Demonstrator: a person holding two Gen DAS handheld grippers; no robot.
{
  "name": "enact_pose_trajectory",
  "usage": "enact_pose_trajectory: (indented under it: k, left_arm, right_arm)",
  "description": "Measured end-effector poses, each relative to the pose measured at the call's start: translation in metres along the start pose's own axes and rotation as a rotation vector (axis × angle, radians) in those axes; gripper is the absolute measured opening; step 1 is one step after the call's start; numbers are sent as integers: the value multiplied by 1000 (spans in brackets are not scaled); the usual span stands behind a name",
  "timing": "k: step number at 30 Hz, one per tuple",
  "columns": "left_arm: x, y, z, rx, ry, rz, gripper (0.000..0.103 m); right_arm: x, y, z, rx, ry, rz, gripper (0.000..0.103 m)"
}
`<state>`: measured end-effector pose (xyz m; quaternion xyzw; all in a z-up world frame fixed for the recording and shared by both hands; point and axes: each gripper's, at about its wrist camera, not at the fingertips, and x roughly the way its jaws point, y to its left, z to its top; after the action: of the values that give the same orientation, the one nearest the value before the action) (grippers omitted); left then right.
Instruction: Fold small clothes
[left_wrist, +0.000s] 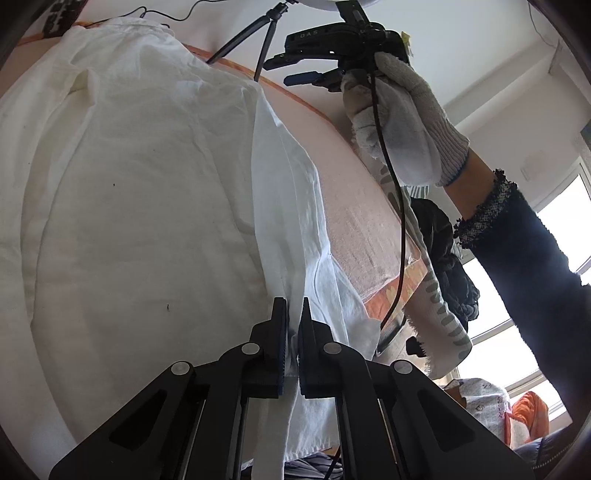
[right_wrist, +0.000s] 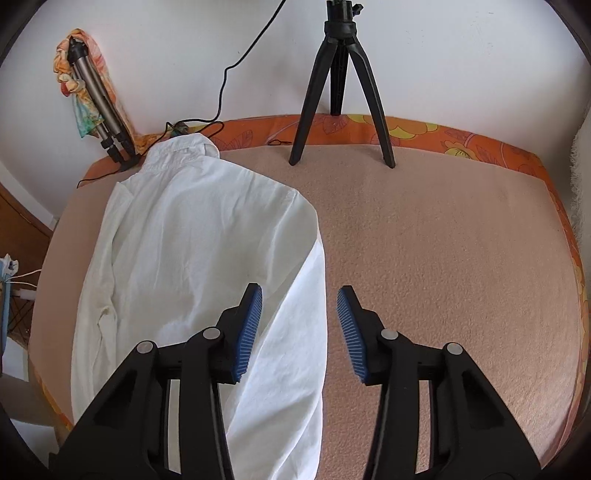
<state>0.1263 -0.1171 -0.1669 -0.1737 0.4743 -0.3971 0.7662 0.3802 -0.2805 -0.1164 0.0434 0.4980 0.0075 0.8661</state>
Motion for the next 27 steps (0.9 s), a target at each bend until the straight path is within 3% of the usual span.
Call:
enact_pose_trajectory:
  k: [5,11,14,22,25,26,27]
  left_arm:
    - [3,-12,-1,23,3,-32,3]
    - [7,-27,-1,51,6,-66,3]
    - [8,-30,-1,57,4,-79,3]
    - [1,-28,-7,43,-23,-97,2]
    - [0,-22,-7,31,-24,-93,2]
    - [0,-23,-7,29,-26,-94,2]
    - [-1,-23,-7,29,-28,-94,2]
  right_arm:
    - [36,-5,17,26,54,-57,40]
    - [54,-9,23,55,93,-54,8]
    - [49,-7,26,51,73,-60,3]
    - [10,9,45,39,-14,-31,1]
    - [10,24,52,-1,1,-44,2]
    - [17,25,53,-7,33,-40,9]
    - [24,27,54,-10,63,-45,28]
